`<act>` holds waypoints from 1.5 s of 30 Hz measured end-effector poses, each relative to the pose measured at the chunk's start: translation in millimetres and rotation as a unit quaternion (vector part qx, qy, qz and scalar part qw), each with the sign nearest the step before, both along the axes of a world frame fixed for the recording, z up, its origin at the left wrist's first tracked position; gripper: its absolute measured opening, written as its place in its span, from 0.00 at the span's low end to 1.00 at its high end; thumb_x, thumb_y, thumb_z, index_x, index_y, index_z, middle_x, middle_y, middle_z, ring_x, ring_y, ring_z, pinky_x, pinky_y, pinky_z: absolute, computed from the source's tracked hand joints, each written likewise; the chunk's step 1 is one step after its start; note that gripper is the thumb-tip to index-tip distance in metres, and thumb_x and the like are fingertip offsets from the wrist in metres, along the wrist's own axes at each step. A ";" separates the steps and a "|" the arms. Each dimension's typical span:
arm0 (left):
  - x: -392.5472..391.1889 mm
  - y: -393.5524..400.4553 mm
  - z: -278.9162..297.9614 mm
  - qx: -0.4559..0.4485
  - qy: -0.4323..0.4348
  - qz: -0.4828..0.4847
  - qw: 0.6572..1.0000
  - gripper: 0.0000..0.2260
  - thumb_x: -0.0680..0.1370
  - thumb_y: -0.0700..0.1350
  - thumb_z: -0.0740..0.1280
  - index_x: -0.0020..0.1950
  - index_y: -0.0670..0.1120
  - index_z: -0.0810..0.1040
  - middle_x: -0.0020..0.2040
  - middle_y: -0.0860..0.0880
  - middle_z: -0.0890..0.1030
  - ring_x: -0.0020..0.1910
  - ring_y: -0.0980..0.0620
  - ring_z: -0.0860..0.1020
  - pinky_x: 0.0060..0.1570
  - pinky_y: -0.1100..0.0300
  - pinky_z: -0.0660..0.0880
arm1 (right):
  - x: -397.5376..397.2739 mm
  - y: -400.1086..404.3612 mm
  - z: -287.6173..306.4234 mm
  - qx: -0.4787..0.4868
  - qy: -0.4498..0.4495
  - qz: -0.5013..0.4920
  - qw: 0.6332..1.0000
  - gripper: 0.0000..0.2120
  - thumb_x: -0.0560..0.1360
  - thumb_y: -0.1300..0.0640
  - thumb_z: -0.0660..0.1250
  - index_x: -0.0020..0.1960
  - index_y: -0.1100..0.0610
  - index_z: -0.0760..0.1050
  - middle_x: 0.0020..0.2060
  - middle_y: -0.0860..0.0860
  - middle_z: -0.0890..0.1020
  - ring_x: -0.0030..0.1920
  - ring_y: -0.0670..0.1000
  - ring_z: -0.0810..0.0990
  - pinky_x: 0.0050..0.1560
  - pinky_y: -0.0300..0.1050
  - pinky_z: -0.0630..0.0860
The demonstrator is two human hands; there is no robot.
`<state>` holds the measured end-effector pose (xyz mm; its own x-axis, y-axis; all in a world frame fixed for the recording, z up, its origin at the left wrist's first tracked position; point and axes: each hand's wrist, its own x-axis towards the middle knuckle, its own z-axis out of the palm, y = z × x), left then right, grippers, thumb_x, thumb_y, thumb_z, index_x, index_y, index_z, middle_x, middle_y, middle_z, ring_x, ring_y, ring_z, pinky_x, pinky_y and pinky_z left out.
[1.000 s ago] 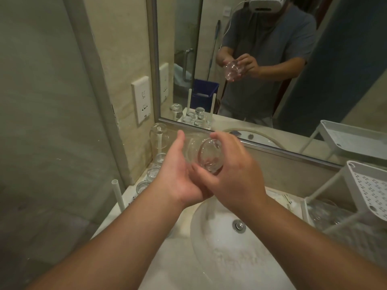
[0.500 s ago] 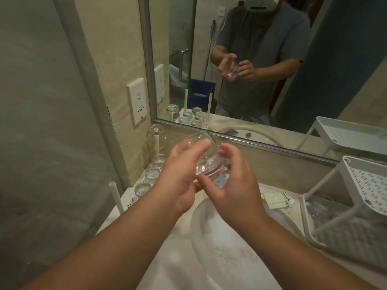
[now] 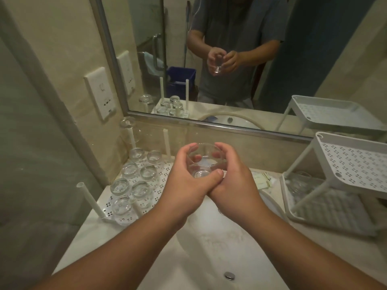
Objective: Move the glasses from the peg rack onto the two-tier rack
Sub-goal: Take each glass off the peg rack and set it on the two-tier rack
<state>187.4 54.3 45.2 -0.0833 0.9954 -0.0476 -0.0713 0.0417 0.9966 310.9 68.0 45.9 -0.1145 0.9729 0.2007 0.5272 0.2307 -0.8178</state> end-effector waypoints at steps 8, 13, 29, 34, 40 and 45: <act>63.4 2.5 -25.2 -0.034 0.032 -0.063 0.997 0.34 0.65 0.52 0.78 0.68 0.62 0.69 0.62 0.56 0.76 0.59 0.60 0.79 0.43 0.68 0.77 | 66.0 -7.5 -30.9 -0.053 0.033 -0.050 0.997 0.42 0.56 0.44 0.70 0.69 0.36 0.61 0.60 0.38 0.73 0.54 0.39 0.77 0.49 0.47 0.81; 114.0 3.7 -40.9 -0.058 0.066 -0.123 0.988 0.31 0.72 0.47 0.78 0.70 0.61 0.68 0.63 0.58 0.75 0.56 0.70 0.76 0.44 0.74 0.75 | 121.0 -16.1 -49.5 -0.064 0.004 -0.091 0.994 0.40 0.60 0.45 0.72 0.70 0.38 0.61 0.60 0.38 0.73 0.54 0.37 0.76 0.49 0.28 0.70; 303.9 8.4 -106.0 -0.164 0.204 -0.290 0.920 0.33 0.72 0.55 0.75 0.73 0.55 0.65 0.52 0.62 0.76 0.43 0.77 0.76 0.33 0.79 0.70 | 313.5 -50.6 -130.0 -0.098 -0.003 -0.231 0.968 0.40 0.62 0.50 0.79 0.70 0.45 0.65 0.59 0.42 0.75 0.56 0.41 0.76 0.51 0.34 0.74; 365.0 18.0 -129.3 -0.183 0.186 -0.251 0.932 0.35 0.72 0.51 0.75 0.75 0.52 0.64 0.49 0.62 0.77 0.41 0.70 0.80 0.33 0.76 0.72 | 361.1 -37.9 -159.9 -0.103 0.013 -0.265 0.959 0.39 0.65 0.57 0.77 0.71 0.47 0.63 0.65 0.47 0.75 0.62 0.47 0.76 0.59 0.43 0.76; 422.2 42.1 -146.2 -0.190 0.191 -0.213 0.939 0.35 0.74 0.53 0.74 0.77 0.52 0.60 0.56 0.56 0.77 0.44 0.65 0.77 0.35 0.70 0.71 | 408.5 -2.4 -186.0 -0.104 0.016 -0.304 0.947 0.38 0.70 0.58 0.74 0.75 0.51 0.59 0.68 0.51 0.72 0.65 0.51 0.74 0.62 0.48 0.75; 451.4 67.3 -158.6 -0.183 0.203 -0.211 0.939 0.32 0.76 0.53 0.72 0.76 0.55 0.62 0.66 0.51 0.76 0.46 0.59 0.77 0.40 0.67 0.71 | 441.3 29.5 -212.7 -0.111 -0.070 -0.332 0.934 0.26 0.74 0.53 0.70 0.70 0.49 0.68 0.64 0.50 0.75 0.63 0.52 0.75 0.49 0.44 0.77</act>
<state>638.8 121.6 -113.4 0.2298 0.8670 -0.4422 0.4107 0.3256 0.8517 752.2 97.4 -166.8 0.5184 0.8550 0.0133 0.5993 -0.3523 -0.7188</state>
